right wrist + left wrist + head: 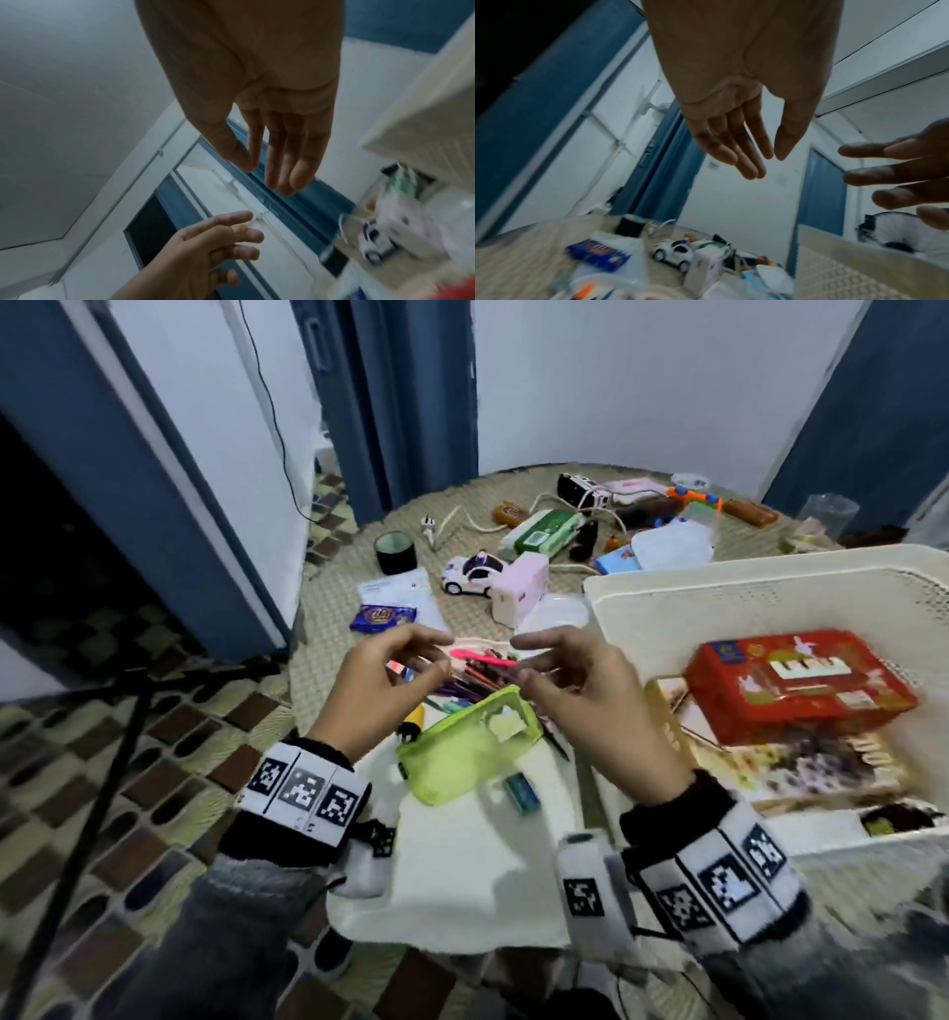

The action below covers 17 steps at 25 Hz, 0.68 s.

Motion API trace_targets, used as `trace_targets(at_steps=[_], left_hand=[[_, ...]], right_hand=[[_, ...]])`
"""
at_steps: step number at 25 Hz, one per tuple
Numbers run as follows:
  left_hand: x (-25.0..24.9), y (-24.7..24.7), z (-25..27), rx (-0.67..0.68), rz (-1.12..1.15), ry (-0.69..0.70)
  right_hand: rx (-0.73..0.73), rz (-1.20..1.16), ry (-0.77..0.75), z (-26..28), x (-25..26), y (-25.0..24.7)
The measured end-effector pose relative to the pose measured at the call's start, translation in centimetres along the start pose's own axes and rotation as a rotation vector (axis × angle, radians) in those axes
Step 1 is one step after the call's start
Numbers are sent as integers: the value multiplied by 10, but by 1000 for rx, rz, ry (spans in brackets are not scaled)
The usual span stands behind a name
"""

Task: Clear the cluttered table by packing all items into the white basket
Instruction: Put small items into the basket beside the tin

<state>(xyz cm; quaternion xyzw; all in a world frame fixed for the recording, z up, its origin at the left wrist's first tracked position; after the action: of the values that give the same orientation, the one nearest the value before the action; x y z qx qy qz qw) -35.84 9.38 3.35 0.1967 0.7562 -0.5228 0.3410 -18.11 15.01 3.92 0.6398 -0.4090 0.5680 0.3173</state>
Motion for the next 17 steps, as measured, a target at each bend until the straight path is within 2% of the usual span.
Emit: trace_targets(at_steps=[2, 4, 10, 14, 17], left_hand=[[43, -1, 15, -21, 37, -96], [82, 3, 31, -27, 74, -197], [161, 34, 65, 3, 98, -392], [193, 57, 75, 26, 98, -497], [207, 66, 69, -8, 110, -532]], right_hand=[[30, -11, 66, -3, -39, 26], [37, 73, 117, -6, -83, 39], [112, 416, 385, 5, -206, 35], [188, 597, 492, 17, -242, 34], [131, 695, 504, 18, -240, 31]])
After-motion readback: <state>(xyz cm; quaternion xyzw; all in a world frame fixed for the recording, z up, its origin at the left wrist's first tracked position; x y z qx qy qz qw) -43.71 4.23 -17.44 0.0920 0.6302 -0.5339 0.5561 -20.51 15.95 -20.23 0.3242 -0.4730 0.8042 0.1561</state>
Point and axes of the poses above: each hand's wrist, its own z-axis away from the middle knuckle, its own y-axis out of the palm, x = y × z, the point moved 9 cm from there along -z, towards the middle knuckle, and after that the axes turned 13 degrees about -z, right-handed, at the moved point
